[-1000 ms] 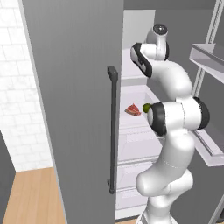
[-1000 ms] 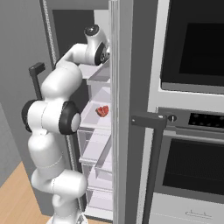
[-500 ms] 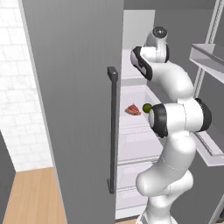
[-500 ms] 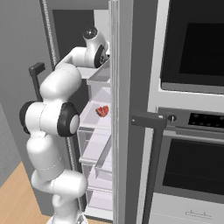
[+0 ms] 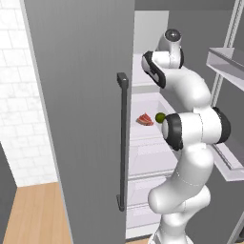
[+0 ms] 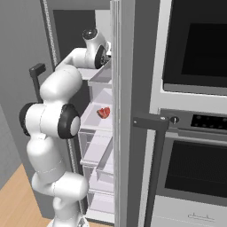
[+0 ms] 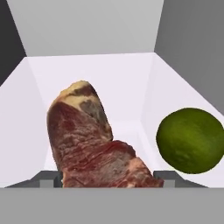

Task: Place one lime and one steak in each tupperware on the nearby counter, to pack two identical lunches.

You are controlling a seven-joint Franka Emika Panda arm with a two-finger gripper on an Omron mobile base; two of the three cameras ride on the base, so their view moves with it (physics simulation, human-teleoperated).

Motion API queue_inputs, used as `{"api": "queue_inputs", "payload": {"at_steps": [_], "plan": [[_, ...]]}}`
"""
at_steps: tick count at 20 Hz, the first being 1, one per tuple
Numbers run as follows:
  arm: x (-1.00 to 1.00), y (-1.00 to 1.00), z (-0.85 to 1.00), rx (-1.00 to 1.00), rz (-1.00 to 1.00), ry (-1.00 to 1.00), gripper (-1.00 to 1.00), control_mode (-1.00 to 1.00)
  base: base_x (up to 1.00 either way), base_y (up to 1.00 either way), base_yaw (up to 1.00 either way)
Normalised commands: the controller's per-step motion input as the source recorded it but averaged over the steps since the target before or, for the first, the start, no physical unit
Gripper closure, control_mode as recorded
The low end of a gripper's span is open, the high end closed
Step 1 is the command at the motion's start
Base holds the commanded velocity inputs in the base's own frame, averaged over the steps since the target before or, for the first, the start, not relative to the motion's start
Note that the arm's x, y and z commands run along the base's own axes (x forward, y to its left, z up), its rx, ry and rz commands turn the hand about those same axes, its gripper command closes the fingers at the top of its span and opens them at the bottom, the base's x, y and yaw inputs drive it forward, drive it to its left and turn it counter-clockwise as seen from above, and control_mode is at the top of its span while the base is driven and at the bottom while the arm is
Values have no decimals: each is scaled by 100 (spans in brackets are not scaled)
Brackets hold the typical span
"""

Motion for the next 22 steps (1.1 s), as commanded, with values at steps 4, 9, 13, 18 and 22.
{"api": "queue_inputs", "payload": {"at_steps": [4, 9, 13, 18, 22], "plan": [[-82, 0, -16, 0, -3, -10, 100, -100, 0, 0, 0], [-100, 6, -9, 0, -2, -9, 100, -100, 0, 0, 0], [-100, 38, -22, -1, 0, -5, 100, -100, 0, 0, 0], [-100, 22, 13, 0, 1, 2, 100, -100, 0, 0, 0], [-100, 18, 20, 0, 3, 13, 100, -100, 0, 0, 0]]}}
